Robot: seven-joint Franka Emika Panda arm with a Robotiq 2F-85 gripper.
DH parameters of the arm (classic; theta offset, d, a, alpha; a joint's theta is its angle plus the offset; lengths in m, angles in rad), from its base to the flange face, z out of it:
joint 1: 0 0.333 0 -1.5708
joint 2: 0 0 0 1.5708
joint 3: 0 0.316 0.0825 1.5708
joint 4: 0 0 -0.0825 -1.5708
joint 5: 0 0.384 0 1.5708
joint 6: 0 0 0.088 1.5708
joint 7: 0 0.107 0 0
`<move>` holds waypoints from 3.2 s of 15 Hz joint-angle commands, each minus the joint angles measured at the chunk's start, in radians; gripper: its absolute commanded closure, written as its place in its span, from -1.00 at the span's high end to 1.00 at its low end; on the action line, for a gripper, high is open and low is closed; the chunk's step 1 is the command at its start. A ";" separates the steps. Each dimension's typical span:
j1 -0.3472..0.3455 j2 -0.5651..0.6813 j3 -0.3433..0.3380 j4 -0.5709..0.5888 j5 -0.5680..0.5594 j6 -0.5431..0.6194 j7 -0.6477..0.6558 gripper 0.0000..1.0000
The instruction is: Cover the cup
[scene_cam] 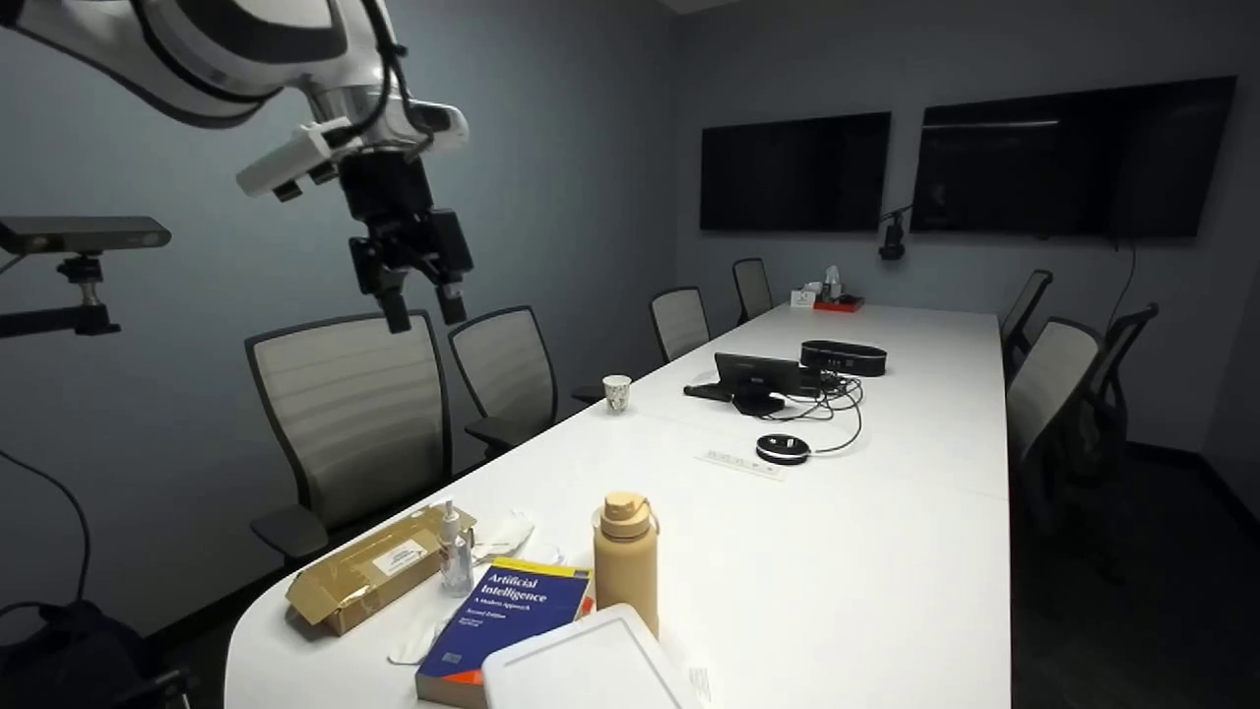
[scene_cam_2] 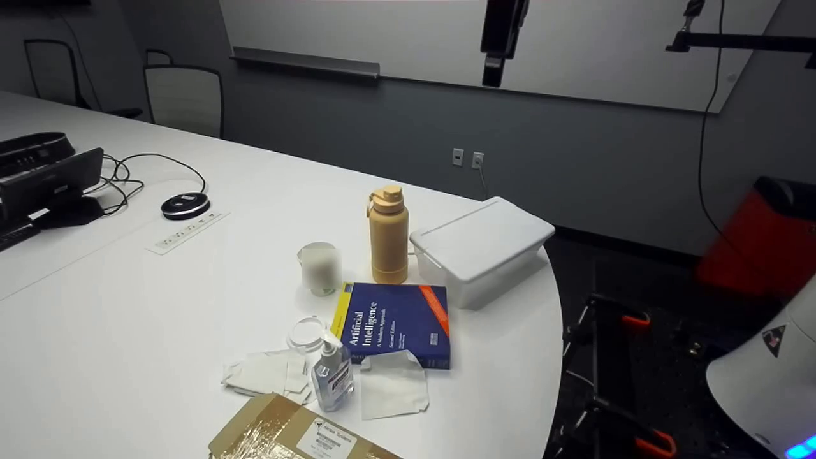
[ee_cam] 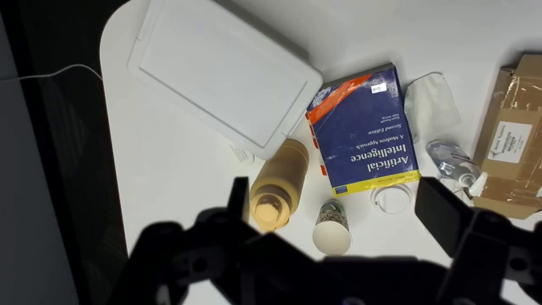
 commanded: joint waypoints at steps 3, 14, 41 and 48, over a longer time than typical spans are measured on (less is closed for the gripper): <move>0.028 0.374 -0.087 0.231 0.080 0.168 -0.223 1.00; 0.052 0.967 0.043 0.665 0.200 0.219 -0.238 1.00; 0.043 1.592 0.067 1.118 0.237 0.387 -0.110 1.00; 0.037 1.716 0.084 1.281 0.249 0.337 -0.114 1.00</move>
